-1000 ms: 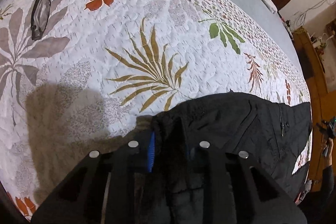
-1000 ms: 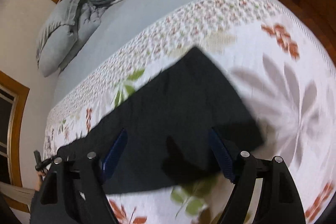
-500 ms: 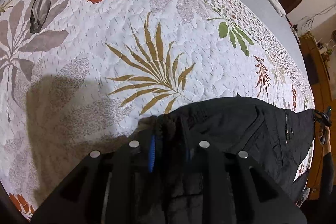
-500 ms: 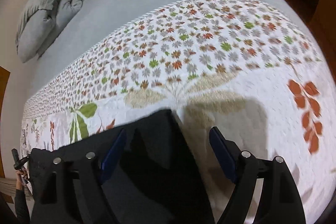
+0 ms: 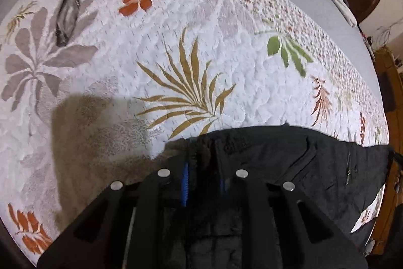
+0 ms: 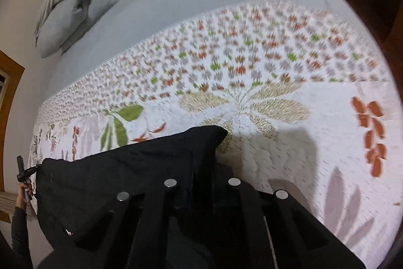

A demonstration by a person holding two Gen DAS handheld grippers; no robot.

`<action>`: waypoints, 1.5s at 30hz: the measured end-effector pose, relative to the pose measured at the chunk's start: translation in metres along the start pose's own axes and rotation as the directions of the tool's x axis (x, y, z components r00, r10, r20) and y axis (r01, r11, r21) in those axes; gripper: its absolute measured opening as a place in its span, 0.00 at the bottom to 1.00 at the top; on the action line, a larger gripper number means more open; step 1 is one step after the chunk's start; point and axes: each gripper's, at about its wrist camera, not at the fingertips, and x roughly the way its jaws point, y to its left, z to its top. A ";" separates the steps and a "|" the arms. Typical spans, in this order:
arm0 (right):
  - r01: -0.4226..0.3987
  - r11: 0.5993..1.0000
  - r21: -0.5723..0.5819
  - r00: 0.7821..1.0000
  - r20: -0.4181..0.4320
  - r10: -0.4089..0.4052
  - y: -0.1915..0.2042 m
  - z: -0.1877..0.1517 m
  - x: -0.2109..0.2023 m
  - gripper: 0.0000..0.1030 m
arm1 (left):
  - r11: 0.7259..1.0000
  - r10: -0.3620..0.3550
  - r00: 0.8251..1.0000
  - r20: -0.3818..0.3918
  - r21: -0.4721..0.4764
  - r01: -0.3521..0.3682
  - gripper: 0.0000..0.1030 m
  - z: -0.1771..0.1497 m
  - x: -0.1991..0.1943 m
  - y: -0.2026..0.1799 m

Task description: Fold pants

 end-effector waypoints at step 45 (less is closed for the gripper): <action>0.047 0.996 0.072 0.942 0.327 -0.068 0.013 -0.254 -0.249 0.03 | 0.976 -0.207 0.920 0.332 0.130 0.173 0.13 -0.187 -0.257 0.006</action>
